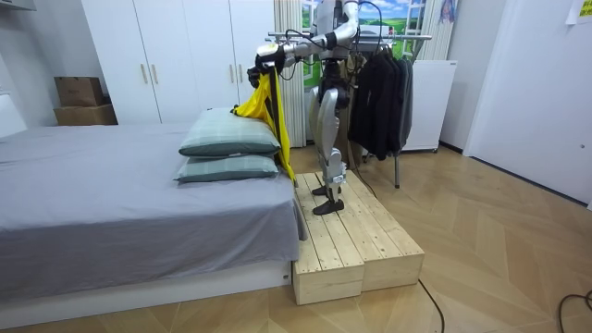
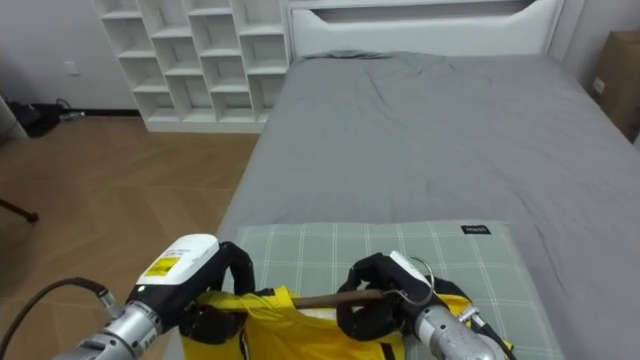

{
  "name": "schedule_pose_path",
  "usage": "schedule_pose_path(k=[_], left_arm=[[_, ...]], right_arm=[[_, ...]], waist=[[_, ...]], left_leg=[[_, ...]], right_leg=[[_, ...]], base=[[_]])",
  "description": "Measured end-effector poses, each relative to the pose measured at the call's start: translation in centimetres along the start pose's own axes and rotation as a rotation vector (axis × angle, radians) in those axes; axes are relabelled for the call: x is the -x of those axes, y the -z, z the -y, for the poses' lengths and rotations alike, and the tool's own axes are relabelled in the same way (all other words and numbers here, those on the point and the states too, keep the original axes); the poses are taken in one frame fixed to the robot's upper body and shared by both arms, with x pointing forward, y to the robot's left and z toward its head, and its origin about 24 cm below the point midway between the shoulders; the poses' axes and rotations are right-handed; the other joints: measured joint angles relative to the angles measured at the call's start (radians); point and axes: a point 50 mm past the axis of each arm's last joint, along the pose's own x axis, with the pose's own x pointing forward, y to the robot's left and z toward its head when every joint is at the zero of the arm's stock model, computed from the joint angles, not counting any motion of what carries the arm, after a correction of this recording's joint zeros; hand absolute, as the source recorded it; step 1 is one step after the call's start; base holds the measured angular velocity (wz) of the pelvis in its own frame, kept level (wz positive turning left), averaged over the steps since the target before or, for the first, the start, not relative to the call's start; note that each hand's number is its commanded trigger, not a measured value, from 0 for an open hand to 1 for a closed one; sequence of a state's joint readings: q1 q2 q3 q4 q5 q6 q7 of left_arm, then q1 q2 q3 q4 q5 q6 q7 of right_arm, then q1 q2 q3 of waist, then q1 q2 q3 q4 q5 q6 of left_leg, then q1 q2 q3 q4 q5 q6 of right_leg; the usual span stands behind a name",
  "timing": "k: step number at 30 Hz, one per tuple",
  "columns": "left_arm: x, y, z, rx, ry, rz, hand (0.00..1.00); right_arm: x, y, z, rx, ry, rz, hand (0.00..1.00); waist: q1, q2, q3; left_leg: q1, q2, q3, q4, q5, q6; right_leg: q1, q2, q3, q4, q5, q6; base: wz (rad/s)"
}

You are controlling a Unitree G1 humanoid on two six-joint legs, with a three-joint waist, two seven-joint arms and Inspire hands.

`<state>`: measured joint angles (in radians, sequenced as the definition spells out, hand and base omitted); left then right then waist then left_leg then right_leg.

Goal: Hang clothes

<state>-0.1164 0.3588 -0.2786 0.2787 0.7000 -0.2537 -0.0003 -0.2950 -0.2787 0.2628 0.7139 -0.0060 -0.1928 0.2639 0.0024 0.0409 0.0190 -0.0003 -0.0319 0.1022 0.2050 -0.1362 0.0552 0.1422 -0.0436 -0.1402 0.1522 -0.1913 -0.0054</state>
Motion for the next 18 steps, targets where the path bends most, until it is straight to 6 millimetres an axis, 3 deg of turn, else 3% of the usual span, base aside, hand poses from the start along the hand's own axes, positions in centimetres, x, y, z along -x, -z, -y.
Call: schedule_pose_path(k=[4, 11, 12, 13, 14, 15, 18], left_arm=[[0.1, 0.3, 0.5, 0.020, 0.010, -0.008, 1.00], [0.0, 0.5, 1.3, 0.058, 0.025, -0.029, 1.00], [0.0, 0.5, 1.3, 0.061, 0.024, -0.032, 0.96], [0.0, 0.5, 1.3, 0.064, 0.023, -0.032, 0.64], [0.0, 0.5, 1.3, 0.067, 0.022, -0.033, 0.06], [0.0, 0.5, 1.3, 0.069, 0.021, -0.033, 0.00], [0.2, 0.6, 1.6, 0.085, 0.028, -0.036, 0.00]], right_arm=[[0.0, 0.1, 0.0, 0.040, -0.001, -0.010, 1.00], [0.0, -0.3, 0.2, 0.121, 0.001, -0.017, 1.00], [0.0, -0.6, 0.2, 0.137, 0.000, -0.011, 1.00], [-0.1, -0.8, 0.3, 0.149, 0.001, -0.009, 1.00], [0.0, -0.9, 0.3, 0.155, 0.001, -0.006, 1.00], [0.0, -1.0, 0.4, 0.165, 0.002, 0.001, 1.00], [0.6, -1.5, 0.7, 0.222, 0.006, 0.024, 1.00]], waist=[[-0.006, -0.012, 0.0078], [0.000, -0.029, 0.0027], [0.000, -0.032, 0.0014], [0.000, -0.035, -0.0007], [0.000, -0.037, -0.0019], [-0.001, -0.041, -0.0046], [0.005, -0.050, -0.0106]], left_leg=[[0.003, -0.001, -0.002, -0.002, 0.000, 0.000], [-0.005, -0.005, 0.002, -0.004, 0.000, 0.001], [-0.007, -0.005, 0.003, -0.004, 0.000, 0.001], [-0.007, -0.005, 0.004, -0.005, 0.000, 0.001], [-0.007, -0.005, 0.004, -0.006, 0.000, 0.001], [-0.007, -0.004, 0.004, -0.006, 0.000, 0.001], [-0.001, -0.003, 0.008, -0.006, 0.000, 0.001]], right_leg=[[-0.001, 0.000, 0.001, -0.002, 0.000, 0.000], [-0.016, -0.002, 0.011, -0.001, 0.000, 0.000], [-0.018, -0.003, 0.011, 0.000, 0.000, 0.000], [-0.019, -0.003, 0.012, 0.000, 0.000, 0.000], [-0.019, -0.003, 0.012, -0.001, 0.000, 0.000], [-0.018, -0.003, 0.012, -0.001, 0.000, 0.000], [-0.016, -0.002, 0.016, 0.001, 0.000, 0.000]], base=[[0.00], [-0.03], [-0.03], [0.00], [0.00], [0.00], [-0.03]])
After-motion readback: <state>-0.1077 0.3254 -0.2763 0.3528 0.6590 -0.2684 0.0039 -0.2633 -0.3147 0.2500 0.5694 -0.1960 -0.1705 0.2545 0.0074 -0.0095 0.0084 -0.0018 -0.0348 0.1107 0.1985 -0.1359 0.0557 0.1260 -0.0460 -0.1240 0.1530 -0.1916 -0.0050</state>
